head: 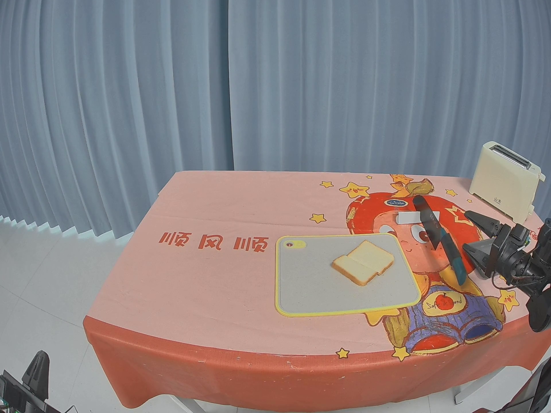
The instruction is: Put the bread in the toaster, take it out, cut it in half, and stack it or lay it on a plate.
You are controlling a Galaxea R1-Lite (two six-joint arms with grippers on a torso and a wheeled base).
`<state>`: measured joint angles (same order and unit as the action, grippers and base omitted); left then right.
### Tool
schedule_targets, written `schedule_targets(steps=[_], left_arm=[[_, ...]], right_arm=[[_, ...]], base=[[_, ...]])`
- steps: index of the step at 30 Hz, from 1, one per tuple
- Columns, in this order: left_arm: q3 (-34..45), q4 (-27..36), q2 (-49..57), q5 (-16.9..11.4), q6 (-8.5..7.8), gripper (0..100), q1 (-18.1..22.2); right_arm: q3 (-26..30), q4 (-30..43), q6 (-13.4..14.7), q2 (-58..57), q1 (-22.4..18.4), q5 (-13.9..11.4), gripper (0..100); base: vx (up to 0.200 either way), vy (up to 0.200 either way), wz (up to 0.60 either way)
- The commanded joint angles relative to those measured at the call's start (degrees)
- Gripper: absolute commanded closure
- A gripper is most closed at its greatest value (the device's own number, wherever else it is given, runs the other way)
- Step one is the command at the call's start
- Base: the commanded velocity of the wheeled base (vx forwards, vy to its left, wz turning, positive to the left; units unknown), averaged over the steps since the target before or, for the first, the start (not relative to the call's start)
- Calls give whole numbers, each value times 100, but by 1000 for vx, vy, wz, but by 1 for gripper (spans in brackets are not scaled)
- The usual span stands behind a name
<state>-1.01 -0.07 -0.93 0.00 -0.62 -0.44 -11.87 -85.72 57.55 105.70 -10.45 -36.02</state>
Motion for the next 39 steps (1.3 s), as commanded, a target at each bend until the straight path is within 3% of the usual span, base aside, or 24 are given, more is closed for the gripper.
schedule_targets(steps=[1, 7, 8, 9, 13, 39], left_arm=[[101, -1, 14, 0, 1, 100, 0], [101, -1, 14, 0, 1, 100, 0], [101, -1, 14, 0, 1, 100, 0], [101, -1, 14, 0, 1, 100, 0], [101, -1, 14, 0, 1, 100, 0], [101, -1, 14, 0, 1, 100, 0]], right_arm=[[36, -6, -77, 12, -10, -1, 0], [247, -41, -772, 20, -28, -36, 0], [247, -41, -772, 20, -28, -36, 0], [361, -225, -974, 99, -10, -36, 0], [475, -392, -1290, 170, 8, -36, 0], [537, -392, -1361, -700, 25, -28, 0]], base=[[0, 0, 0], [0, 0, 0], [0, 0, 0], [0, 0, 0], [0, 0, 0], [0, 0, 0]])
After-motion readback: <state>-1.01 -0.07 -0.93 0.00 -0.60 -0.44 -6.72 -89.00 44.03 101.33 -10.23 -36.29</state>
